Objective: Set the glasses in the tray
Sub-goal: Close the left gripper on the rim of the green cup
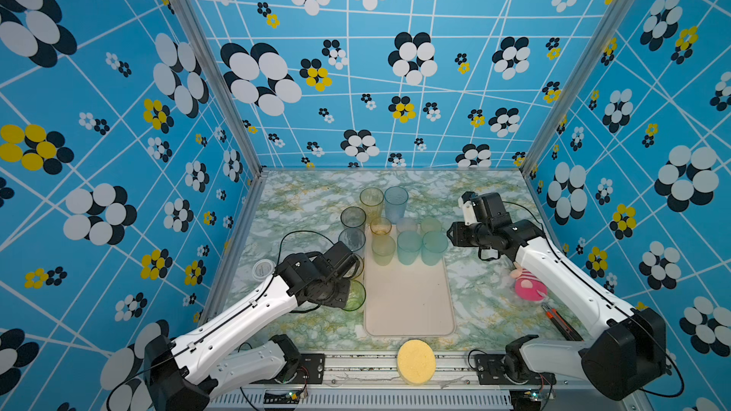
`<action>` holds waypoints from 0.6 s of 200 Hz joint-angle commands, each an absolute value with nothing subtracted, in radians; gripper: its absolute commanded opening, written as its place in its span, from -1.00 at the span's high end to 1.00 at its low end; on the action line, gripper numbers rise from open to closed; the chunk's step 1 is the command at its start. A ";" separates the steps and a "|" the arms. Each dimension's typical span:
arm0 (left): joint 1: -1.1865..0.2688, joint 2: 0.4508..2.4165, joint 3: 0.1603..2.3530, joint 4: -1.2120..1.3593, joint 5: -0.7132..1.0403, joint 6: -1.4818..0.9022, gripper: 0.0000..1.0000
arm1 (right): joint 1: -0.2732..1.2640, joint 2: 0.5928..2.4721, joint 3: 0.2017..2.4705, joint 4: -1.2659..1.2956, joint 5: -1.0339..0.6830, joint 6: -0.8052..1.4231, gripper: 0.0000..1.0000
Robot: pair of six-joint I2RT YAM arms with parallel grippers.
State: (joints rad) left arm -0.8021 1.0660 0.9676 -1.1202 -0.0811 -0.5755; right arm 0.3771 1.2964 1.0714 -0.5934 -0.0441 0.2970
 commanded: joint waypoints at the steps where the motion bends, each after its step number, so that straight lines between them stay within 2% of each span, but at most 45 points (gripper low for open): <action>1: -0.812 1.078 0.971 -1.132 -0.101 -0.555 0.79 | 0.376 1.281 1.057 -0.595 -0.054 0.307 0.13; 35: -0.814 1.088 0.982 -1.153 -0.100 -0.545 0.87 | 0.376 1.282 1.059 -0.594 -0.052 0.305 0.13; 120: -0.865 1.107 1.112 -1.279 -0.065 -0.491 0.89 | 0.364 1.282 1.062 -0.624 -0.012 0.307 0.13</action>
State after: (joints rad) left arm -0.8459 1.0958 1.0313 -1.2018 -0.0868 -0.5304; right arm 0.3767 1.2964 1.0714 -0.5941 -0.0380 0.2970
